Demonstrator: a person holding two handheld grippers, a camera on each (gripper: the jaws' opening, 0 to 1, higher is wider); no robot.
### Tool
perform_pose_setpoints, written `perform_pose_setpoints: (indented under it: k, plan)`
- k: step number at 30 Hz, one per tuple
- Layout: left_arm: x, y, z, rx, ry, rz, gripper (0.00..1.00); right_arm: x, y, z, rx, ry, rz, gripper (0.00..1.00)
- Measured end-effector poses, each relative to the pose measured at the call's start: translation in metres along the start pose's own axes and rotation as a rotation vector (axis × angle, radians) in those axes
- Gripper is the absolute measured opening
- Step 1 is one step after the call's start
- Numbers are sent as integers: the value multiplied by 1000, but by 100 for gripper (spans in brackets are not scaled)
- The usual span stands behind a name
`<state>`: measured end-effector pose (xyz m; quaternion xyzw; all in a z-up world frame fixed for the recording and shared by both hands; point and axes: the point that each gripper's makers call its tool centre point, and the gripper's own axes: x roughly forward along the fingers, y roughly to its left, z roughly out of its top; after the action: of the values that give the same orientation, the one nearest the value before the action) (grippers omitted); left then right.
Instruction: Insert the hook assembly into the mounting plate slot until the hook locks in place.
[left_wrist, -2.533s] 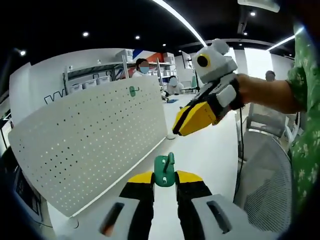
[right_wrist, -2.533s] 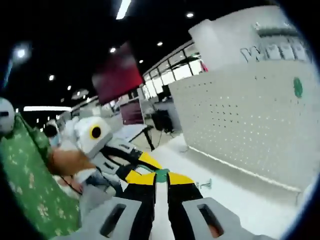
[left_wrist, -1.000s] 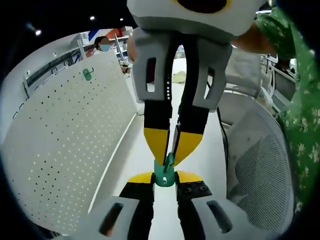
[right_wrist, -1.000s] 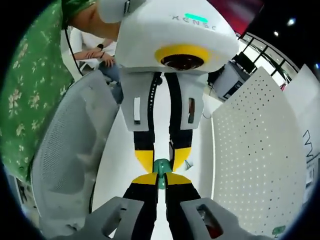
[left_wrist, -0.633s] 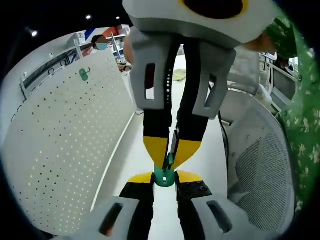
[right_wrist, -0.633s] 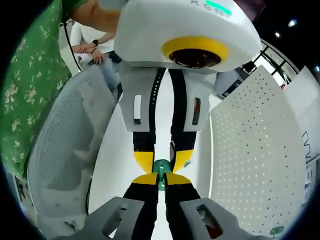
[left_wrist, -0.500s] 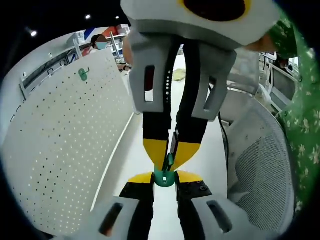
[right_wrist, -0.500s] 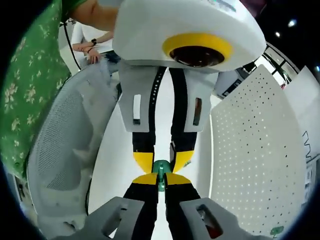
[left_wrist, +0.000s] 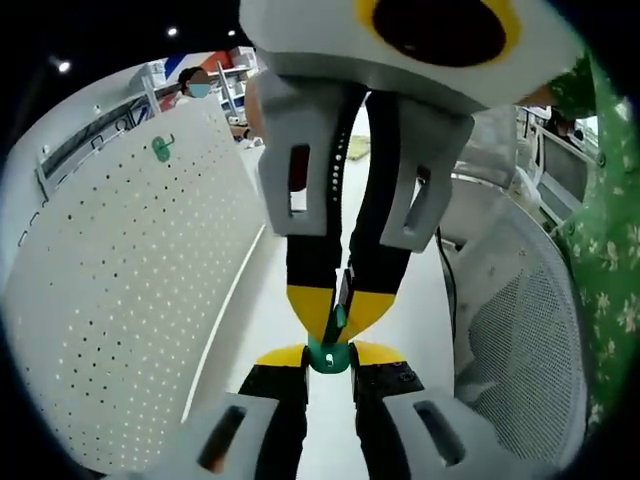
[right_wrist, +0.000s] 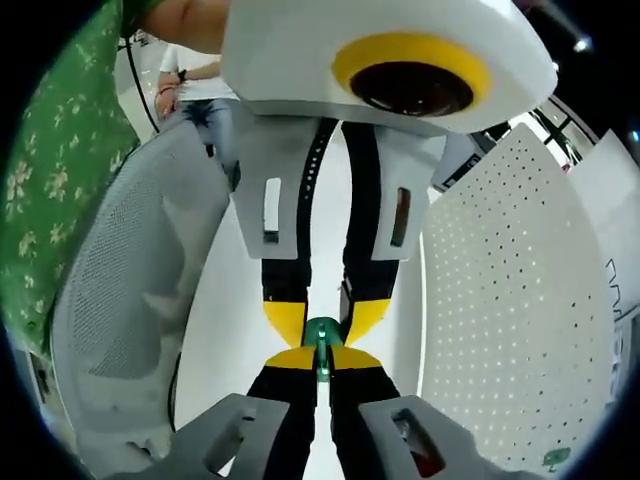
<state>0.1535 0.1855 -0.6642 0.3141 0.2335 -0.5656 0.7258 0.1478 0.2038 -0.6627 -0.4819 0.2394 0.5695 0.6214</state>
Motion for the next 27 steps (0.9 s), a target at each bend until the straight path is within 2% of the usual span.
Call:
perform_pose_setpoints:
  k: [13, 16, 18, 21, 27]
  plan:
    - [2, 7, -1, -7, -29, 29, 18, 2, -8, -3, 59, -33, -33, 1]
    - [4, 10, -4, -27, -31, 43, 29, -1, -12, -2, 73, -45, -50, 1]
    - [4, 12, -6, -42, -37, 57, 29, -3, -16, -2, 95, -60, -65, 1]
    - [2, 18, -2, -97, -94, 81, 33, -5, -20, -5, 128, -78, -89, 1]
    - [-4, 27, 0, -161, -161, 124, 37, -9, -25, -8, 187, -110, -124, 1]
